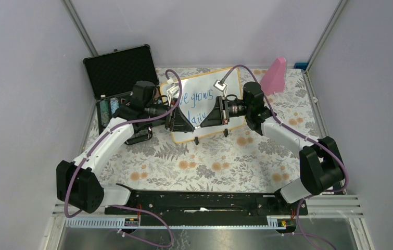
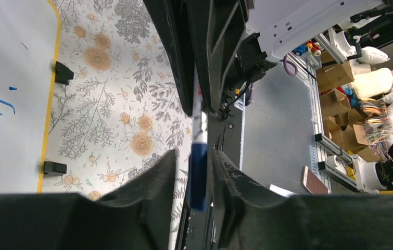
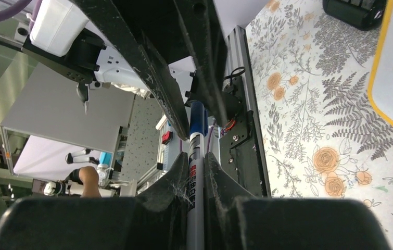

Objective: Write a sentence on the whiteboard
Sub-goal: Close the whiteboard marker, then place the whiteboard marker at the center of the board.

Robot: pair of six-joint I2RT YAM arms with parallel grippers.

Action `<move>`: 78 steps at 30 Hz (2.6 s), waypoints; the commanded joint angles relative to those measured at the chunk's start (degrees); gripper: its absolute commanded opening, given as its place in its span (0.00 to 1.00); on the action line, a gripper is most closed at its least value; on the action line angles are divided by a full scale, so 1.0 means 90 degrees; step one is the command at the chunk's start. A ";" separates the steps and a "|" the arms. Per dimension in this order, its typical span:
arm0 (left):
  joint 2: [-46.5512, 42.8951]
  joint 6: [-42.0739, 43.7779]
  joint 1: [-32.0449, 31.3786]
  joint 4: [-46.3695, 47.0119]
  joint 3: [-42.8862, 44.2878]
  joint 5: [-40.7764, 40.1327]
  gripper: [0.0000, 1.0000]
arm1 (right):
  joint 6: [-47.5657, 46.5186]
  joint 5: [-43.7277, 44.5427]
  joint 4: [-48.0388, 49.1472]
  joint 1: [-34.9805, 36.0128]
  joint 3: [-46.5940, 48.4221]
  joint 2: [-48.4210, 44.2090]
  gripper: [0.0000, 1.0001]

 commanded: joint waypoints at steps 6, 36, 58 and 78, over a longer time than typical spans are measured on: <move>-0.0390 0.2689 0.0085 -0.1100 0.0988 -0.1597 0.60 | -0.3113 0.0726 -0.3755 -0.0046 0.1170 -0.0388 0.00; 0.0105 0.3583 -0.2186 -0.2037 0.1362 -0.4067 0.07 | -0.2206 0.0181 -0.2771 0.0145 0.0452 -0.0708 0.00; 0.0588 0.4425 -0.2173 -0.1637 -0.1253 -0.4847 0.04 | -0.1991 0.0781 -0.2785 -0.2451 0.0498 -0.0932 1.00; 0.1580 0.4510 -0.2182 -0.0927 -0.1673 -0.5321 0.23 | -0.1756 0.0449 -0.2454 -0.2453 0.0337 -0.0914 1.00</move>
